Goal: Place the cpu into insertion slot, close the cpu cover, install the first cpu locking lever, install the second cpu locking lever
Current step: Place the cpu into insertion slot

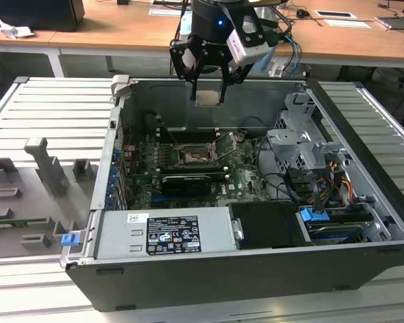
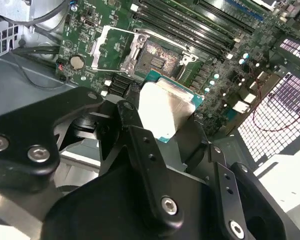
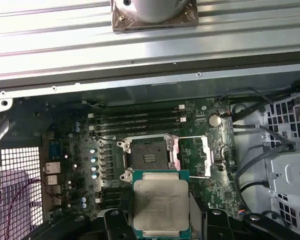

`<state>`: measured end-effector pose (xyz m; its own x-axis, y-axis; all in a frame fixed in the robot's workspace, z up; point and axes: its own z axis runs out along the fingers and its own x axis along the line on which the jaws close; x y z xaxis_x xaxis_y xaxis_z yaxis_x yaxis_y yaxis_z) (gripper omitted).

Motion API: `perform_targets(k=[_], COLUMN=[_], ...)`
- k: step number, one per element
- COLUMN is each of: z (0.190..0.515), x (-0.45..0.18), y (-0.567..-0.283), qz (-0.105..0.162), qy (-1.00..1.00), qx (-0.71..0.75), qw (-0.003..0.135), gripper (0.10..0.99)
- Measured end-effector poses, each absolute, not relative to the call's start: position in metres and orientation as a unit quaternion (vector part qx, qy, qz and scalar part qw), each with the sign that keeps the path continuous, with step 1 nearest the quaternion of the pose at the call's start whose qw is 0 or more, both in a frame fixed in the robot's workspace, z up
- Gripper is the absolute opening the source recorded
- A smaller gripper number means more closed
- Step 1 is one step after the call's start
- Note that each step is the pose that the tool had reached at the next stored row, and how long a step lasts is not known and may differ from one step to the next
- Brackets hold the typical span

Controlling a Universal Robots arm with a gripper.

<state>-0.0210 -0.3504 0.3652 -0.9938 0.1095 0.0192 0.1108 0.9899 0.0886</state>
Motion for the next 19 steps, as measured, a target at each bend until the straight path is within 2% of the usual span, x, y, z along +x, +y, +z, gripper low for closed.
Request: perform_targets(k=[19], z=[0.3561], x=[-0.0211], y=[-0.3505], qz=[-0.044], qy=[-0.983], qx=[-0.179], qw=[0.001], gripper=[0.537])
